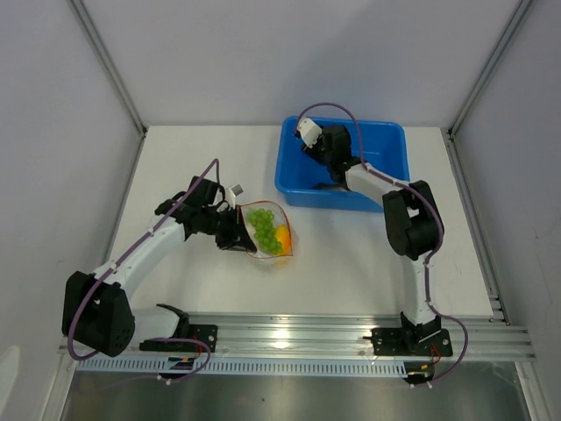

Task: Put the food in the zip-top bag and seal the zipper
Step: Pick up the fake vegetable from the bin.

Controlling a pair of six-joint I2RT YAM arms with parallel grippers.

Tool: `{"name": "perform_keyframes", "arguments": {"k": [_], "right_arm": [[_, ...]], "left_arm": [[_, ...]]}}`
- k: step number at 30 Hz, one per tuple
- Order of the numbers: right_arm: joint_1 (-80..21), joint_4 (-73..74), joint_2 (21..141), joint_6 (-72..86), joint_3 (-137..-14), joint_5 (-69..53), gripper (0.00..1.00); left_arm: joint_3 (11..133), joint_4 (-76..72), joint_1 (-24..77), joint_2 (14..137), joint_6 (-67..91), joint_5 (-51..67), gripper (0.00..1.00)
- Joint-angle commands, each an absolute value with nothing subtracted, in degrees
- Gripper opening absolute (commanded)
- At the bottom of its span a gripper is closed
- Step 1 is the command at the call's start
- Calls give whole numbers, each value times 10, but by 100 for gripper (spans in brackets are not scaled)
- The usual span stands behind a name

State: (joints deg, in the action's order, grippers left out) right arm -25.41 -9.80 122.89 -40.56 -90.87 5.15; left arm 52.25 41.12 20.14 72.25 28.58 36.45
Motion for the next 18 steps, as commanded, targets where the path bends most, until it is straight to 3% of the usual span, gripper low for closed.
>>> {"name": "perform_keyframes", "arguments": {"k": [1, 18], "right_arm": [[-272, -50, 1162, -339, -920, 72, 0], [-345, 220, 970, -10, -938, 102, 0]], "left_arm": [[521, 396, 207, 706, 291, 383, 1], [531, 394, 207, 705, 283, 392, 1]]}}
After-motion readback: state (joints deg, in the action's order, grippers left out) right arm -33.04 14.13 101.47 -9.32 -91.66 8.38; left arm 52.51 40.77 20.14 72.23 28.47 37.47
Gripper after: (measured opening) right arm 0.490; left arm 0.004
